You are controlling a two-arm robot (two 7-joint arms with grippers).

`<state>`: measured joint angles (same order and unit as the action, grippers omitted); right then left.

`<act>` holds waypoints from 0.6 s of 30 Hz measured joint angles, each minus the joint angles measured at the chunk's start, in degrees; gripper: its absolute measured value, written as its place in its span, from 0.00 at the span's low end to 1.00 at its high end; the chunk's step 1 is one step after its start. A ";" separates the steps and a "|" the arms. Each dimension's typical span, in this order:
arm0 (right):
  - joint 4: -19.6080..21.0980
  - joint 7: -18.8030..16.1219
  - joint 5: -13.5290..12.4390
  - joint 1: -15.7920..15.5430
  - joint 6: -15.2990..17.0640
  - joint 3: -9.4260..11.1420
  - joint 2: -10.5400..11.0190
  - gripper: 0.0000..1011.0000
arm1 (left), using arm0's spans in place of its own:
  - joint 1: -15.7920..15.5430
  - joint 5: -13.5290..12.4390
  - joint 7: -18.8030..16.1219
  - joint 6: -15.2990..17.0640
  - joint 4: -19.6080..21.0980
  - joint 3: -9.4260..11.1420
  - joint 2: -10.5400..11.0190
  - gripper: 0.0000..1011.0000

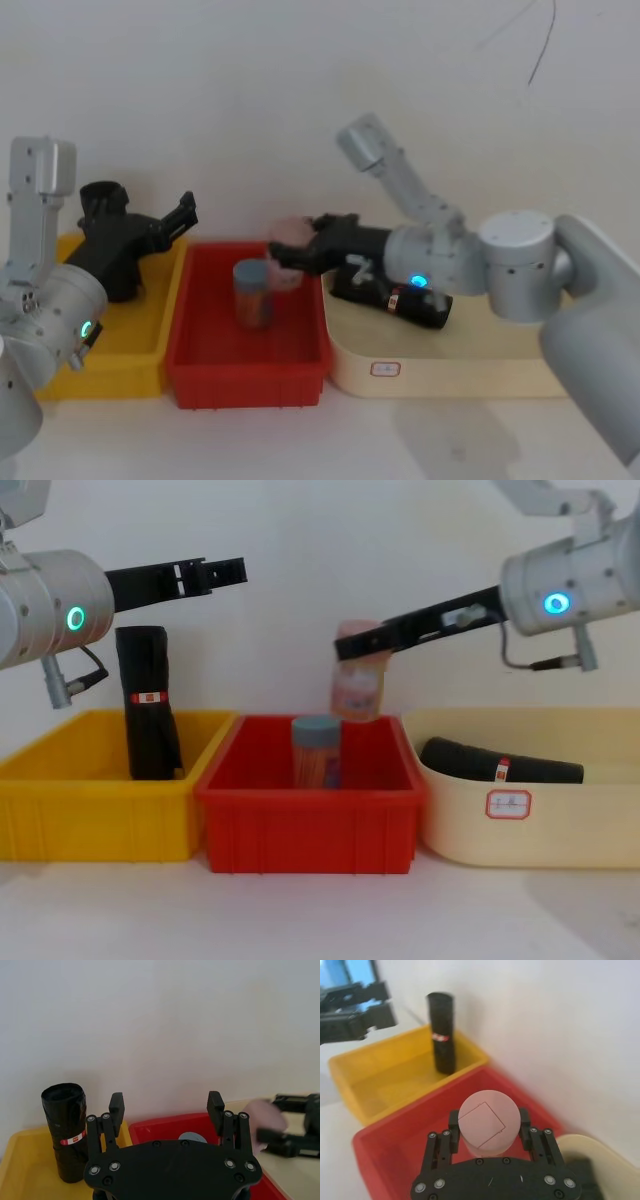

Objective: Pick up the garbage bag with the one hand and transfer it to the other hand.

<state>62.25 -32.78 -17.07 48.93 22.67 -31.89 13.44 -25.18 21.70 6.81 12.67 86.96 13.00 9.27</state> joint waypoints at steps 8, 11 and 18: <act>7.15 5.65 -1.33 -4.21 1.32 4.74 3.45 0.66 | 0.00 0.00 0.00 0.00 0.00 0.00 0.00 0.99; 9.26 7.38 -1.62 -5.68 1.81 6.41 4.70 0.66 | 0.00 0.00 0.00 0.00 0.00 0.00 0.00 0.99; 12.26 9.93 -1.99 -8.26 2.70 9.07 6.95 0.66 | 0.00 0.00 0.00 0.00 0.00 0.00 0.00 0.99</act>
<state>74.51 -22.85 -19.06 40.68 25.36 -22.82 20.39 -25.18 21.70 6.81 12.67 86.96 13.00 9.27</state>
